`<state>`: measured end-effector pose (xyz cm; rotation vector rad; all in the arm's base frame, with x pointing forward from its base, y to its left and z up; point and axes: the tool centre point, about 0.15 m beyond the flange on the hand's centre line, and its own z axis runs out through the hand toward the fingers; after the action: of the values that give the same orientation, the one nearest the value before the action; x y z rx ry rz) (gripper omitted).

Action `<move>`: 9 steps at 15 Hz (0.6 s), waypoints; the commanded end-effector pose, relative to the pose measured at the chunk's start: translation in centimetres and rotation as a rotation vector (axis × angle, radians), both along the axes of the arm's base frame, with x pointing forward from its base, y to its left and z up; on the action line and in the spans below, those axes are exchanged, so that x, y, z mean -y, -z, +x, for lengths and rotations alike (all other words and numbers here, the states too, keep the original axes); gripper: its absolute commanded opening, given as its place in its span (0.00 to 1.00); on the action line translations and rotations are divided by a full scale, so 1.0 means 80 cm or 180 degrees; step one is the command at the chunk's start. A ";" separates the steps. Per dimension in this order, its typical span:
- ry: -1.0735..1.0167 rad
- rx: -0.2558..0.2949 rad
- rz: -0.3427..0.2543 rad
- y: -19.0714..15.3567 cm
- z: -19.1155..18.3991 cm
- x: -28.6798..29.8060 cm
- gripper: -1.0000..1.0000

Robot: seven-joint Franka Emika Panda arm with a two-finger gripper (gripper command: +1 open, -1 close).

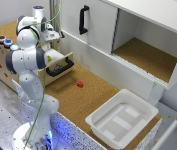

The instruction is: Go towards the drawer and store the yellow object

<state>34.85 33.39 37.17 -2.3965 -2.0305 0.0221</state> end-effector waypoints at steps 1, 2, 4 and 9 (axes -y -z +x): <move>-0.0370 -0.0058 0.0381 0.041 0.004 0.016 1.00; -0.0390 -0.0065 0.0420 0.043 0.000 0.018 1.00; -0.0382 -0.0050 0.0416 0.058 -0.005 0.027 1.00; -0.0456 0.0228 0.0283 0.072 -0.005 0.027 1.00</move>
<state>35.74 32.30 33.22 -2.2421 -2.1189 0.0616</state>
